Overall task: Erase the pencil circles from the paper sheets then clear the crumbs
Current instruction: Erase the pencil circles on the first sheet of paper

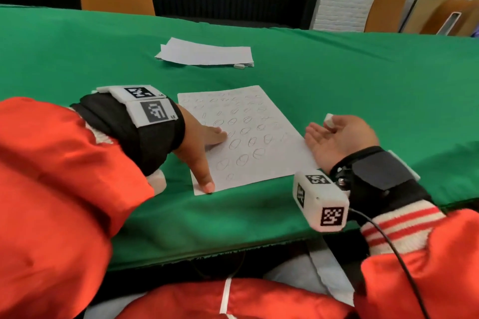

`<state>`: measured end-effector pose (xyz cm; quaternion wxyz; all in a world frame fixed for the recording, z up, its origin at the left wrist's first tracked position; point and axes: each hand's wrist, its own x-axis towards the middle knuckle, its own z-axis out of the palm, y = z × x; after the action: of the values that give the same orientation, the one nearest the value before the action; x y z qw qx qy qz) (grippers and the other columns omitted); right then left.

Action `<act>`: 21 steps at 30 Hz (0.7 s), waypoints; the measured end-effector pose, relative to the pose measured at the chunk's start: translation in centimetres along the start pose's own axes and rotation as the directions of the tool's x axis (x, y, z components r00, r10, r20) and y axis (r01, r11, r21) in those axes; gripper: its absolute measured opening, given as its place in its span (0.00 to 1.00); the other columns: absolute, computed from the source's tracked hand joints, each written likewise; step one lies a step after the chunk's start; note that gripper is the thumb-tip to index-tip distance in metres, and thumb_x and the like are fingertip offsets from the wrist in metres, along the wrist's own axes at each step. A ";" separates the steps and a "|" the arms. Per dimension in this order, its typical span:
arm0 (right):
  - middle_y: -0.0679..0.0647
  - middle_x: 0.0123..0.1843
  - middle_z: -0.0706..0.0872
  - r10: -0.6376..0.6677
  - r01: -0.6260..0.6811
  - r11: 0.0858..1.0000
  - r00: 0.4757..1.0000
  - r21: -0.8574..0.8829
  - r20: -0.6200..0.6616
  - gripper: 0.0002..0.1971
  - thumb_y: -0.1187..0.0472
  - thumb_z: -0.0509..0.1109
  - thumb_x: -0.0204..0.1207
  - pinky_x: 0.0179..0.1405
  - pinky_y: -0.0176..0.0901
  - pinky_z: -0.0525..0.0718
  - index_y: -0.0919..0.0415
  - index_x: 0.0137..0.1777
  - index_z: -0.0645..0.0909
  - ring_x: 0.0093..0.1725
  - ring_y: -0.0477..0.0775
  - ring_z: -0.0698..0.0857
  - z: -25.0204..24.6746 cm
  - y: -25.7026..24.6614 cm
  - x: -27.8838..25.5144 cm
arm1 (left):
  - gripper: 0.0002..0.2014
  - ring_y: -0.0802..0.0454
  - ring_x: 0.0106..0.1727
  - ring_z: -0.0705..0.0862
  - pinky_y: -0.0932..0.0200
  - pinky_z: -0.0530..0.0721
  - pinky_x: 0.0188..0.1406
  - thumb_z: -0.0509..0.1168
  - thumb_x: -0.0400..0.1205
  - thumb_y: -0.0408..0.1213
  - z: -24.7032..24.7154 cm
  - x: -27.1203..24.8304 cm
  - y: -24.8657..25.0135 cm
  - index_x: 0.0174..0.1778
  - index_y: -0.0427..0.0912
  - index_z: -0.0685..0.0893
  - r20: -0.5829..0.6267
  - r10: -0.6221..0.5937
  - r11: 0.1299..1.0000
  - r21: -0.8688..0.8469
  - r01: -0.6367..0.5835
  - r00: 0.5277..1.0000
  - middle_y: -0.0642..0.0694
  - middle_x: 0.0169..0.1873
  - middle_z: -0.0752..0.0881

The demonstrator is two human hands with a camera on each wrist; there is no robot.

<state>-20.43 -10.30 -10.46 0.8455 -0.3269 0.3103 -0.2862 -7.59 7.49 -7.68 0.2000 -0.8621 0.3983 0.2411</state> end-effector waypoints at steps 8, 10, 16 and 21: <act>0.68 0.64 0.79 0.249 -0.214 0.966 0.925 -0.148 0.287 0.12 0.65 0.55 0.82 0.65 0.54 0.75 0.65 0.37 0.71 0.66 0.64 0.78 3.4 4.9 -2.9 | 0.56 0.54 0.83 0.47 0.55 0.48 0.80 0.70 0.71 0.61 -0.1 0.0 0.4 0.84 0.47 0.39 -0.013 0.002 1.000 0.010 -0.002 1.000 0.54 0.83 0.41; 0.68 0.63 0.77 0.274 -0.244 0.959 0.925 -0.142 0.263 0.13 0.65 0.54 0.82 0.67 0.55 0.74 0.65 0.36 0.71 0.68 0.64 0.76 3.2 5.6 -2.4 | 0.56 0.54 0.83 0.47 0.56 0.47 0.79 0.71 0.72 0.60 -0.2 0.0 0.4 0.84 0.46 0.39 -0.014 0.007 1.000 0.006 -0.007 1.000 0.54 0.83 0.41; 0.65 0.68 0.75 0.083 -0.083 0.997 0.995 -0.011 0.049 0.12 0.65 0.53 0.84 0.72 0.54 0.70 0.65 0.38 0.70 0.69 0.61 0.74 0.3 0.9 0.6 | 0.57 0.55 0.83 0.45 0.53 0.46 0.80 0.71 0.71 0.61 0.0 0.2 0.0 0.83 0.49 0.37 0.001 0.010 1.000 0.003 -0.010 1.000 0.56 0.83 0.39; 0.68 0.71 0.73 0.045 -0.051 0.997 0.993 0.056 0.113 0.11 0.65 0.52 0.84 0.75 0.53 0.68 0.67 0.43 0.71 0.73 0.64 0.71 0.6 -0.2 -0.4 | 0.57 0.56 0.83 0.44 0.53 0.45 0.80 0.71 0.70 0.61 -0.1 0.0 0.0 0.83 0.50 0.38 0.004 0.011 1.000 -0.014 -0.011 1.000 0.57 0.83 0.39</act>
<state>-20.32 -9.94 -9.80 0.8775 -0.3099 0.2617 -0.2559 -7.55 7.40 -7.58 0.1934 -0.8607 0.4012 0.2468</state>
